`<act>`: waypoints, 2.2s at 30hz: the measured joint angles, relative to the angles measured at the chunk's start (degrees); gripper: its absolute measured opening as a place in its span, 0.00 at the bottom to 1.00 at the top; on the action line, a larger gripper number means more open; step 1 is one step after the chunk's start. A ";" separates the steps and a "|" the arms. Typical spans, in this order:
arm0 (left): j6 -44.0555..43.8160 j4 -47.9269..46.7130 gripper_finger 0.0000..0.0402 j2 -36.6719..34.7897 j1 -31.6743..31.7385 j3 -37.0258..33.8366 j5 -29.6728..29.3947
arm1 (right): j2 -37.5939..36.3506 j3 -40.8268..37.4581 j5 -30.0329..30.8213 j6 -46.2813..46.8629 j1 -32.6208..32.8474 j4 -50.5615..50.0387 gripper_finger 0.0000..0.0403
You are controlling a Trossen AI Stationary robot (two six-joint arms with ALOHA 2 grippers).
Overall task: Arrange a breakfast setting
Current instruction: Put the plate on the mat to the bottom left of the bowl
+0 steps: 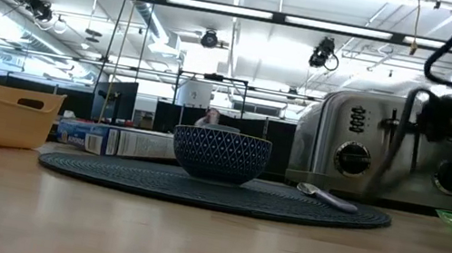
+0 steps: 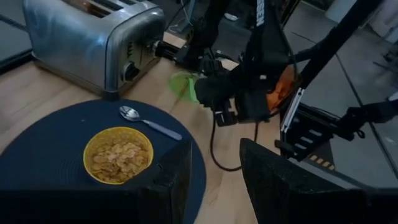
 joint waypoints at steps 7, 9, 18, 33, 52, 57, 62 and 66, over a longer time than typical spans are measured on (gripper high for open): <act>3.56 0.08 0.36 -0.17 0.53 0.00 -0.02 | 4.41 0.07 -1.66 -2.94 -1.15 -1.90 0.32; 4.19 0.06 0.36 -0.17 0.52 0.00 0.00 | 4.69 0.08 -2.11 -3.59 -1.47 -2.27 0.32; 6.84 0.04 0.36 -0.17 1.23 0.00 0.00 | 4.58 0.00 -1.71 -4.85 -2.62 -0.92 0.19; 12.32 0.38 0.36 -1.84 1.09 1.74 0.59 | 4.60 1.85 0.32 -6.29 -2.63 -2.11 0.03; 13.25 -3.22 0.36 -2.19 1.05 1.97 1.51 | 4.54 22.82 6.94 -17.31 -0.18 -18.25 0.02; 13.30 -6.36 0.36 -2.19 1.05 1.97 1.93 | 4.51 31.07 8.16 -24.45 0.92 -19.27 0.02; 12.86 -9.93 0.36 -2.19 1.05 1.97 7.46 | 4.49 37.99 7.77 -33.34 2.13 -19.08 0.01; 10.24 -13.36 0.36 -2.19 1.03 1.97 10.95 | 4.47 41.56 6.18 -45.11 3.74 -17.38 0.01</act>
